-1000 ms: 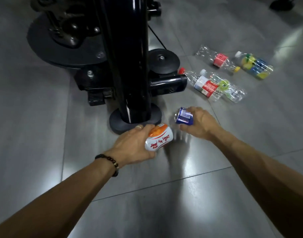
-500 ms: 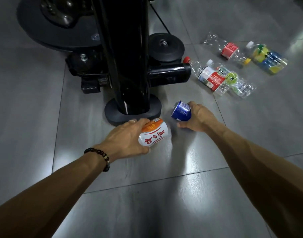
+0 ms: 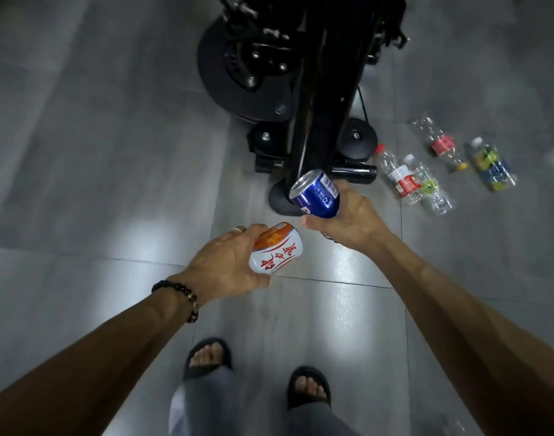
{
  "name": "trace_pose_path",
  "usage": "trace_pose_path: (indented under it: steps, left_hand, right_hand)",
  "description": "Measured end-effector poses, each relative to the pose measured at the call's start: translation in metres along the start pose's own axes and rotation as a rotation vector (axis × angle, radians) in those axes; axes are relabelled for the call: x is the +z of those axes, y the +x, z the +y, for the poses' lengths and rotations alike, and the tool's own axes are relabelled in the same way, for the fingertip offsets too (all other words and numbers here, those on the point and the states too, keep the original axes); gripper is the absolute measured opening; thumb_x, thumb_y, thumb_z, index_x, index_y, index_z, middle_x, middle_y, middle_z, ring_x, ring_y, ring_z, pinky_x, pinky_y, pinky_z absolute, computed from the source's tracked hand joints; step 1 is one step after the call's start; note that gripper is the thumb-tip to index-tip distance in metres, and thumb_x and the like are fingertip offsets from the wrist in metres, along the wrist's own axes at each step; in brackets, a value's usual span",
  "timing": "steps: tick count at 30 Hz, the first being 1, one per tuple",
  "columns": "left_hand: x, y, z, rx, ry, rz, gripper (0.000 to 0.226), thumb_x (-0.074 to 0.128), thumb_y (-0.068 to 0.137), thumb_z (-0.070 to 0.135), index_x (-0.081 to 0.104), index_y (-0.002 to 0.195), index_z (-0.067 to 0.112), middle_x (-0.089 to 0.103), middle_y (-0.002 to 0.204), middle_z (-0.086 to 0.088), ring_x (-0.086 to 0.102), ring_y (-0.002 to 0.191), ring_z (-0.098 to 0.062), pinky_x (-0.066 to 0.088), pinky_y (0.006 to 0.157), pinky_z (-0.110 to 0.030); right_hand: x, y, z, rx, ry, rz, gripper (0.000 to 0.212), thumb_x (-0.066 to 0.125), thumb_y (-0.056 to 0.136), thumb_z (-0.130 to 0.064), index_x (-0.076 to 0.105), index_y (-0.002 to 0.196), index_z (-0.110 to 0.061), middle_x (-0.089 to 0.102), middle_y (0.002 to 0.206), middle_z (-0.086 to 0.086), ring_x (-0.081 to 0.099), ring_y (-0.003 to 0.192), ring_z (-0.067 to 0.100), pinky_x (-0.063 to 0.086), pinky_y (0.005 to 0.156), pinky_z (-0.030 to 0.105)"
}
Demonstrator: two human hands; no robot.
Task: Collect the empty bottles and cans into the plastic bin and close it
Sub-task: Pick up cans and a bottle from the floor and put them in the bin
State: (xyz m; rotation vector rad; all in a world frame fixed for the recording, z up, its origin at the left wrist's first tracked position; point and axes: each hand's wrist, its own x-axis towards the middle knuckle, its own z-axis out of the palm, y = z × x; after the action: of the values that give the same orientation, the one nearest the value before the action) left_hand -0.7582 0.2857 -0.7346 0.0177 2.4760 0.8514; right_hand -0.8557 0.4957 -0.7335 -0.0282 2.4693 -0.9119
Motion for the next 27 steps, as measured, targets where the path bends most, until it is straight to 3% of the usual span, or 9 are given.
trace_pose_path:
  steps: [3, 7, 11, 13, 21, 27]
  left_hand:
    - [-0.031, -0.062, 0.012, -0.084, -0.068, 0.054, 0.083, 0.078, 0.067, 0.042, 0.036, 0.138, 0.033, 0.056, 0.119, 0.004, 0.057, 0.105, -0.016, 0.05, 0.087, -0.029]
    - [-0.058, -0.147, 0.02, -0.23, -0.142, 0.183, 0.085, 0.078, 0.068, 0.042, 0.035, 0.14, 0.03, 0.057, 0.12, 0.003, 0.056, 0.106, -0.017, 0.043, 0.084, -0.023]
    - [-0.071, -0.234, 0.017, -0.383, -0.235, 0.305, 0.086, 0.077, 0.069, 0.044, 0.033, 0.141, 0.03, 0.056, 0.123, 0.002, 0.054, 0.109, -0.017, 0.045, 0.089, -0.027]
    - [-0.07, -0.28, 0.012, -0.449, -0.3, 0.37, 0.085, 0.077, 0.071, 0.044, 0.032, 0.141, 0.029, 0.055, 0.124, 0.003, 0.054, 0.108, -0.016, 0.045, 0.088, -0.026]
    - [-0.011, -0.491, -0.034, -0.691, -0.531, 0.623, 0.083, 0.076, 0.071, 0.047, 0.033, 0.14, 0.028, 0.055, 0.125, 0.001, 0.056, 0.104, -0.017, 0.051, 0.09, -0.034]
    - [0.077, -0.677, -0.078, -0.865, -0.66, 0.827, 0.081, 0.077, 0.07, 0.044, 0.037, 0.138, 0.027, 0.056, 0.119, 0.001, 0.054, 0.096, -0.015, 0.043, 0.077, -0.024]
  right_hand:
    - [-0.009, -0.035, -0.06, -0.062, -0.023, -0.071, 0.071, 0.081, 0.064, -0.048, 0.044, 0.12, -0.026, 0.062, 0.104, -0.006, 0.065, 0.089, 0.018, 0.058, 0.081, 0.04]
    - [-0.01, -0.081, -0.136, -0.16, -0.107, -0.199, 0.067, 0.081, 0.068, -0.043, 0.044, 0.12, -0.025, 0.055, 0.1, -0.009, 0.058, 0.091, 0.012, 0.049, 0.079, 0.029]
    - [0.01, -0.129, -0.206, -0.276, -0.16, -0.322, 0.061, 0.082, 0.065, -0.043, 0.048, 0.111, -0.024, 0.061, 0.097, -0.007, 0.062, 0.089, 0.014, 0.054, 0.079, 0.033]
    - [0.028, -0.158, -0.24, -0.355, -0.203, -0.371, 0.057, 0.082, 0.067, -0.041, 0.048, 0.11, -0.024, 0.061, 0.095, -0.008, 0.061, 0.09, 0.015, 0.049, 0.076, 0.029]
    - [0.151, -0.318, -0.339, -0.586, -0.382, -0.546, 0.058, 0.081, 0.068, -0.043, 0.052, 0.113, -0.022, 0.063, 0.099, -0.006, 0.06, 0.091, 0.016, 0.044, 0.073, 0.027]
    - [0.291, -0.488, -0.366, -0.772, -0.551, -0.695, 0.057, 0.081, 0.066, -0.047, 0.051, 0.108, -0.023, 0.064, 0.096, -0.005, 0.062, 0.087, 0.018, 0.047, 0.073, 0.029]
